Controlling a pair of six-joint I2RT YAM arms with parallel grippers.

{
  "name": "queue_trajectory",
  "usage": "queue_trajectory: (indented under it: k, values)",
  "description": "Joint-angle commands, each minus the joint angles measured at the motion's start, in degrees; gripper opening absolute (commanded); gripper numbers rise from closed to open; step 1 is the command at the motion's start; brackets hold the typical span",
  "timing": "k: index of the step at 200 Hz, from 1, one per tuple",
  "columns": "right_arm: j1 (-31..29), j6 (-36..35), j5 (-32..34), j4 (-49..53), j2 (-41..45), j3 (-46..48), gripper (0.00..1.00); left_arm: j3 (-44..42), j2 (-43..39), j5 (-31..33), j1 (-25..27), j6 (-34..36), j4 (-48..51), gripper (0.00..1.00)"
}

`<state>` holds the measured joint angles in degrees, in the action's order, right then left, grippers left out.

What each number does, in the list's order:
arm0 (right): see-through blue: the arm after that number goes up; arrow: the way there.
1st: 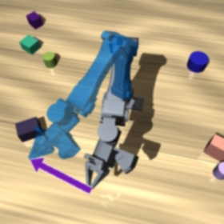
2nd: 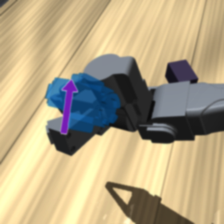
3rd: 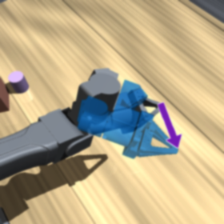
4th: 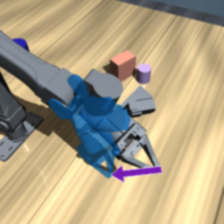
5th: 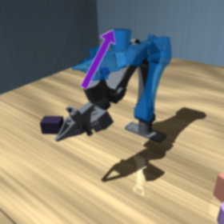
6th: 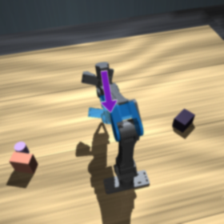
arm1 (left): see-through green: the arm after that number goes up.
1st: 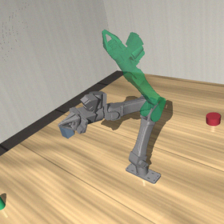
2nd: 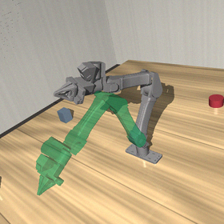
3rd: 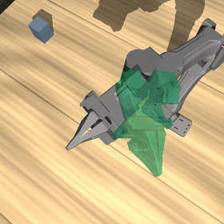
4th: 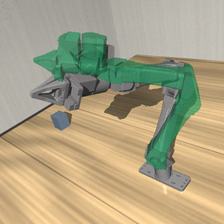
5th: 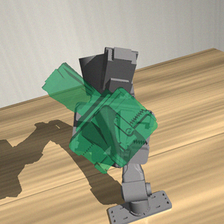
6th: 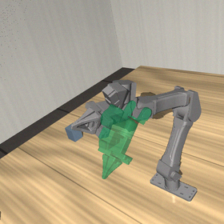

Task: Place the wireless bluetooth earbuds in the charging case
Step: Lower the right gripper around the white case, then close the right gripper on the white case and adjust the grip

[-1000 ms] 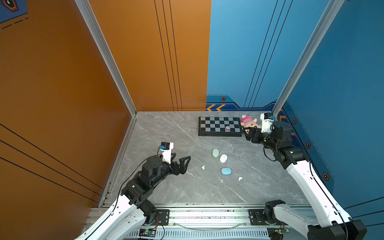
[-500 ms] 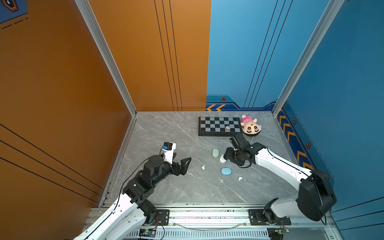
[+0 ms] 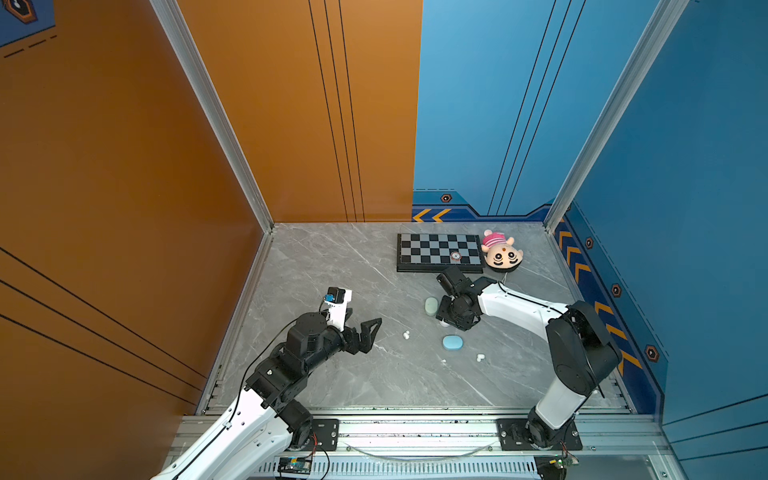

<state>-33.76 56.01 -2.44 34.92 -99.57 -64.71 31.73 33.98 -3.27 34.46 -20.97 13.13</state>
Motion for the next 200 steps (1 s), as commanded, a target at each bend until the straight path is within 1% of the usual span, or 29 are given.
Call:
queue_trajectory:
  k: [1, 28, 68, 93, 138, 200]
  values:
    - [-0.28, 0.21, 2.57, 0.53, -1.9, -2.23, 0.52, -0.96, -1.14, -0.85, -0.77, -0.3, -0.66, 0.98]
    - [-0.31, -0.61, 2.86, 0.92, -3.52, -3.7, 0.52, -1.16, -1.51, -0.85, -1.23, -0.65, -0.58, 0.98]
    - [-0.39, -2.77, 3.39, 3.07, -5.87, -6.2, 0.45, -1.12, -1.18, -1.15, -1.67, -0.91, -0.64, 0.98]
    - [-0.49, -4.33, 3.82, 4.56, -6.75, -7.01, 0.45, -0.95, -0.91, -1.39, -1.93, -0.96, -0.63, 0.98]
    - [-0.6, -7.77, 4.58, 7.3, -9.2, -8.77, 0.49, -0.95, -0.62, -1.63, -2.21, -1.09, -0.6, 0.98]
    - [-0.57, -11.03, 6.1, 10.28, -10.02, -11.83, 0.47, -0.98, -0.75, -1.67, -2.73, -1.4, -0.49, 0.98]
